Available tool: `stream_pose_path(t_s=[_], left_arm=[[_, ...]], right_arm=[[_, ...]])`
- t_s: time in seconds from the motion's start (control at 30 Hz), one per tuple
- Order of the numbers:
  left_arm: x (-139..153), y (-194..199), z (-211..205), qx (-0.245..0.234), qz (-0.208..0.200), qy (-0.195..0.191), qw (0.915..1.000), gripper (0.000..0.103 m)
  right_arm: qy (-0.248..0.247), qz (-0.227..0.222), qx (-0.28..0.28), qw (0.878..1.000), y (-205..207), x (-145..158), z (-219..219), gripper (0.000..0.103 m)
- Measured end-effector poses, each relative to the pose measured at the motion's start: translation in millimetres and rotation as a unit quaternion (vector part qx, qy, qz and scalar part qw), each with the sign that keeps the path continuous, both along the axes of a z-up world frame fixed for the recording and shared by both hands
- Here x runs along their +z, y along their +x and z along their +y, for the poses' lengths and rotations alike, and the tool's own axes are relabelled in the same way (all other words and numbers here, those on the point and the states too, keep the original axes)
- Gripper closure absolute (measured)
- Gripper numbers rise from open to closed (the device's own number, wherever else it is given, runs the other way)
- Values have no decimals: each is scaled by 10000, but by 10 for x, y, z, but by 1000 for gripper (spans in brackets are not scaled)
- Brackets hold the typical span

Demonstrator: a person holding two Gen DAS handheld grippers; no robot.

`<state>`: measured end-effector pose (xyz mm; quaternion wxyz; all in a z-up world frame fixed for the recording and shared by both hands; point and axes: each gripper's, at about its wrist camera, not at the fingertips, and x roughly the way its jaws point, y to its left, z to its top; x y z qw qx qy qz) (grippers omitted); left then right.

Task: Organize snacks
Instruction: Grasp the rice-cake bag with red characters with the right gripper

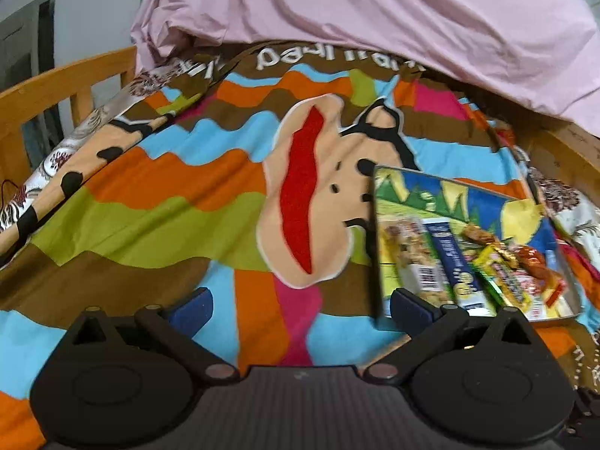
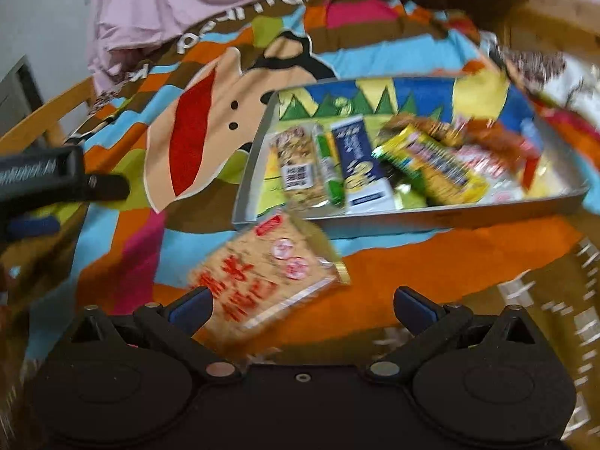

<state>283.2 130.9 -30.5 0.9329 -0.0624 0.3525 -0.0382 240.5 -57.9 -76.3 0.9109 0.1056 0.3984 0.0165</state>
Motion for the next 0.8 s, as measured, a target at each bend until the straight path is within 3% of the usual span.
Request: stream_pose_path(t_s=[0.2,0.4,0.8], left_arm=[[-79,71,226,316,-7,-266,9991,0],[-96,78,383,524,-78,-608,9967,0],[-178,130,429,507,-35,-735,9960,0]], right_arm=[[357,217,-749,9963,227,-87,229,1],[384,316,-1436,9884,336,-185,323,1],[-346,501,-1706,9835,507,-350,533,1]])
